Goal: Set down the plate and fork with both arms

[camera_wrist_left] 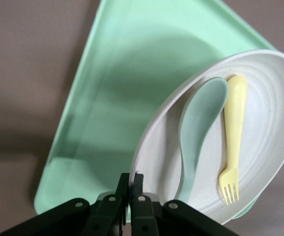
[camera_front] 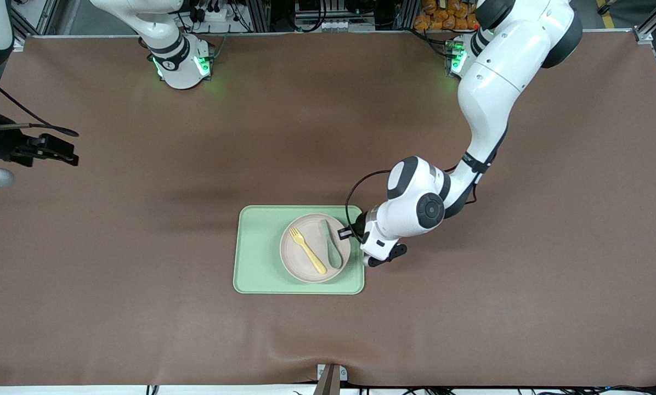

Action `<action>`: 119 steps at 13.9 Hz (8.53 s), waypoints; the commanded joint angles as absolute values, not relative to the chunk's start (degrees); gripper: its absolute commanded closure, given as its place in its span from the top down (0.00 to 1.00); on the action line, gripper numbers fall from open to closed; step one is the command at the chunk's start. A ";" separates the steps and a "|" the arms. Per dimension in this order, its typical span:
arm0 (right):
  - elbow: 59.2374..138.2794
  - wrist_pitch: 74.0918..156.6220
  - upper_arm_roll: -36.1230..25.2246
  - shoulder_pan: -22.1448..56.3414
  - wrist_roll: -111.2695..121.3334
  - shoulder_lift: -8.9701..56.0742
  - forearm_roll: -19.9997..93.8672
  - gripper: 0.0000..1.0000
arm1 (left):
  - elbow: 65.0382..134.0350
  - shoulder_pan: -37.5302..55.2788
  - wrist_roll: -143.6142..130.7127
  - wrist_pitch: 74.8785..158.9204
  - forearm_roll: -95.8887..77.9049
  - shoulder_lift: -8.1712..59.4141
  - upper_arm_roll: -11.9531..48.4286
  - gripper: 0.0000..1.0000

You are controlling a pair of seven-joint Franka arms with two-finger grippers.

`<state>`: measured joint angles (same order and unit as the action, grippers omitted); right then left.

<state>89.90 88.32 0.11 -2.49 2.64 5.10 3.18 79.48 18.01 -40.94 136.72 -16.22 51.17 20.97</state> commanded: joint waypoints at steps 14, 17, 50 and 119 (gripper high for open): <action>88.77 103.96 1.32 7.02 3.43 15.28 6.42 1.00 | 78.05 20.31 -44.12 142.73 -16.44 51.78 19.78 1.00; 84.31 107.83 1.41 11.24 3.69 21.42 6.24 1.00 | 78.57 19.51 -44.12 141.51 -14.60 49.23 19.34 1.00; 73.65 138.16 0.79 30.85 -3.52 53.17 3.69 0.67 | 80.68 -8.46 -3.54 78.42 2.90 1.77 13.22 1.00; 82.53 123.33 0.97 8.01 -8.62 27.70 5.63 1.00 | 80.16 1.58 6.06 81.83 -0.62 4.04 1.49 1.00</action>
